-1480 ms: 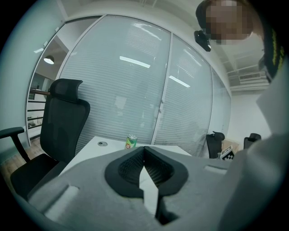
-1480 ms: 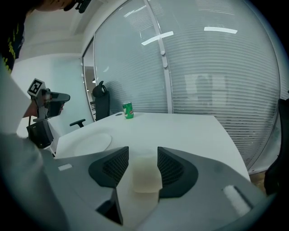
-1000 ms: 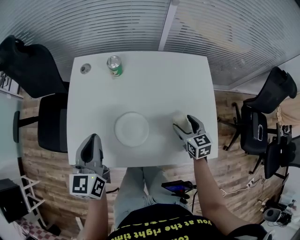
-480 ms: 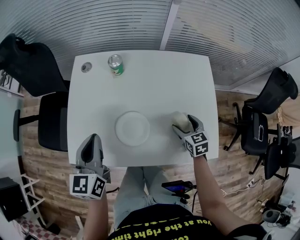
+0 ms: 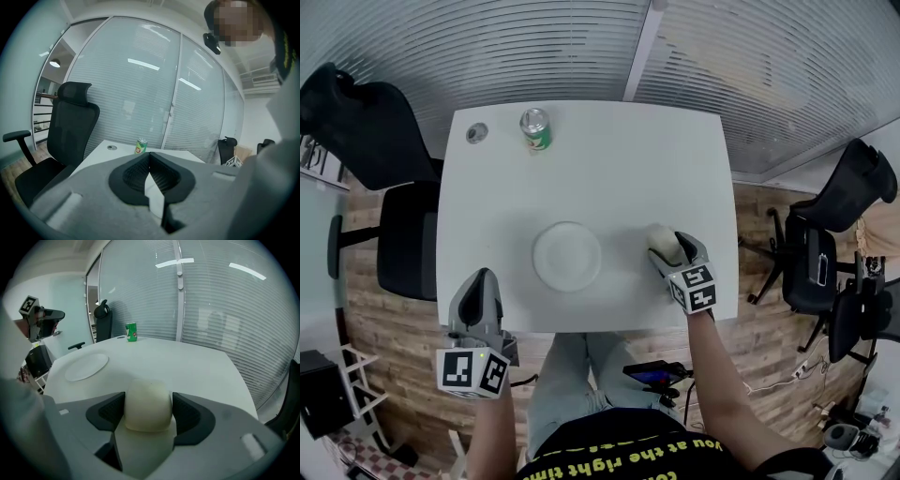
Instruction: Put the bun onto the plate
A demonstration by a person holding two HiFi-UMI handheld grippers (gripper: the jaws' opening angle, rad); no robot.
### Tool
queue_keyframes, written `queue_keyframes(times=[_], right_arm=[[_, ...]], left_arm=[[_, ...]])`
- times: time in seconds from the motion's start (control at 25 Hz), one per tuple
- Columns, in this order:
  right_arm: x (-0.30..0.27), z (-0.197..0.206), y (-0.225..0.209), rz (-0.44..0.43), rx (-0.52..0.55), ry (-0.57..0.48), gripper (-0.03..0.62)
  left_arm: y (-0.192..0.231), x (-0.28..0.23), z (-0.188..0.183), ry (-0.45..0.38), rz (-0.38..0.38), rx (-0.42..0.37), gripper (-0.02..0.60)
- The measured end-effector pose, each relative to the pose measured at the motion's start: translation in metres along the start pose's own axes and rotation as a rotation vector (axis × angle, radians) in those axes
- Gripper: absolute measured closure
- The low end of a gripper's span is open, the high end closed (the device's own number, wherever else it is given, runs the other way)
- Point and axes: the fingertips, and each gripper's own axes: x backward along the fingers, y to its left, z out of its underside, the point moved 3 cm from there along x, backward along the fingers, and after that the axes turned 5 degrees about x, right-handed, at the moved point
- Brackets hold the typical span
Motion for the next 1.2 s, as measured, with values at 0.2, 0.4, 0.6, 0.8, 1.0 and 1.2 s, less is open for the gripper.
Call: queue_keyframes(times=[0.2, 0.4, 0.6, 0.8, 1.0, 1.2], right_arm=[[0.001, -0.001, -0.001, 0.004, -0.015, -0.004, 0.272], [0.006, -0.004, -0.001, 0.01, -0.034, -0.028, 0.272], [0.012, -0.006, -0.002, 0.013, -0.046, -0.038, 0.273], [0.019, -0.007, -0.003, 0.015, -0.062, -0.051, 0.275], [0.025, -0.018, -0.002, 0.003, -0.048, -0.072, 0.276], [0.037, -0.033, -0.002, 0.0, -0.036, -0.111, 0.276]], left_arm=[[0.0, 0.001, 0.0, -0.001, -0.007, 0.002, 0.581], [-0.001, 0.002, 0.0, -0.004, -0.009, 0.0, 0.581], [-0.001, 0.004, -0.003, -0.012, -0.009, -0.001, 0.581], [-0.003, 0.006, -0.003, -0.017, -0.007, -0.004, 0.581], [-0.005, 0.007, -0.007, -0.026, -0.008, -0.006, 0.581], [-0.007, 0.012, -0.012, -0.045, -0.009, -0.01, 0.581]])
